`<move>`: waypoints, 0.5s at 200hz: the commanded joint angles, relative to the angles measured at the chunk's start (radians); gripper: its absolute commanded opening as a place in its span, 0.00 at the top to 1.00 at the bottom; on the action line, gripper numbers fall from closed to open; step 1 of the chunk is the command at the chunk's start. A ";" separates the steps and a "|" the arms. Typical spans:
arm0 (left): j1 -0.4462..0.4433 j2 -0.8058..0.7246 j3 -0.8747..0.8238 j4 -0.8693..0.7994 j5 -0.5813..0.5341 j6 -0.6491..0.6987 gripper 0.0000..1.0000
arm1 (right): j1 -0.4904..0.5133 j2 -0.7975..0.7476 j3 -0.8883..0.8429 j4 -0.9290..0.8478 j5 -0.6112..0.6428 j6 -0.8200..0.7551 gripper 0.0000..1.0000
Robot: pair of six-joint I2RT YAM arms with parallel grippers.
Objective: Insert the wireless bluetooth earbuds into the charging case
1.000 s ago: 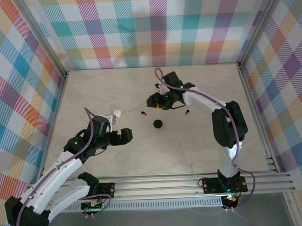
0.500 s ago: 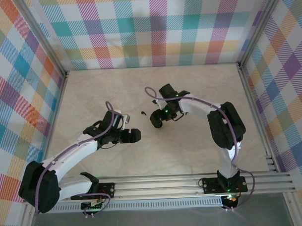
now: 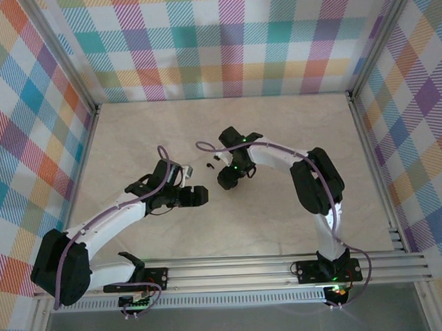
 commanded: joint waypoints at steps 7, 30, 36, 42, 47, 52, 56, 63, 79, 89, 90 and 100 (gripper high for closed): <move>0.017 -0.017 -0.012 0.013 0.013 0.007 0.22 | 0.013 0.035 0.035 -0.048 0.010 -0.041 0.20; 0.033 0.004 -0.009 0.027 0.043 -0.008 0.30 | 0.013 0.037 0.011 -0.010 -0.009 -0.052 0.26; 0.037 0.010 -0.007 0.029 0.050 -0.014 0.31 | 0.014 0.035 0.000 0.004 -0.014 -0.058 0.28; 0.042 0.014 -0.007 0.034 0.056 -0.020 0.32 | 0.013 0.033 -0.009 0.015 -0.017 -0.062 0.29; 0.047 0.015 -0.007 0.036 0.057 -0.025 0.32 | 0.014 0.034 -0.013 0.022 -0.017 -0.064 0.31; 0.050 0.013 -0.011 0.044 0.058 -0.031 0.32 | 0.015 0.032 -0.020 0.029 -0.017 -0.066 0.32; 0.054 0.010 -0.014 0.050 0.058 -0.036 0.32 | 0.015 0.030 -0.024 0.035 -0.016 -0.069 0.33; 0.060 0.003 -0.022 0.063 0.059 -0.045 0.32 | 0.017 0.026 -0.032 0.045 -0.017 -0.075 0.36; 0.074 -0.017 -0.049 0.100 0.070 -0.061 0.31 | 0.020 0.015 -0.043 0.059 -0.020 -0.090 0.42; 0.080 -0.032 -0.067 0.143 0.077 -0.071 0.29 | 0.024 0.006 -0.042 0.062 -0.018 -0.101 0.46; 0.081 -0.033 -0.068 0.144 0.077 -0.072 0.29 | 0.025 0.004 -0.043 0.062 -0.017 -0.101 0.47; 0.084 -0.044 -0.076 0.152 0.069 -0.075 0.27 | 0.028 -0.012 -0.057 0.076 -0.017 -0.112 0.50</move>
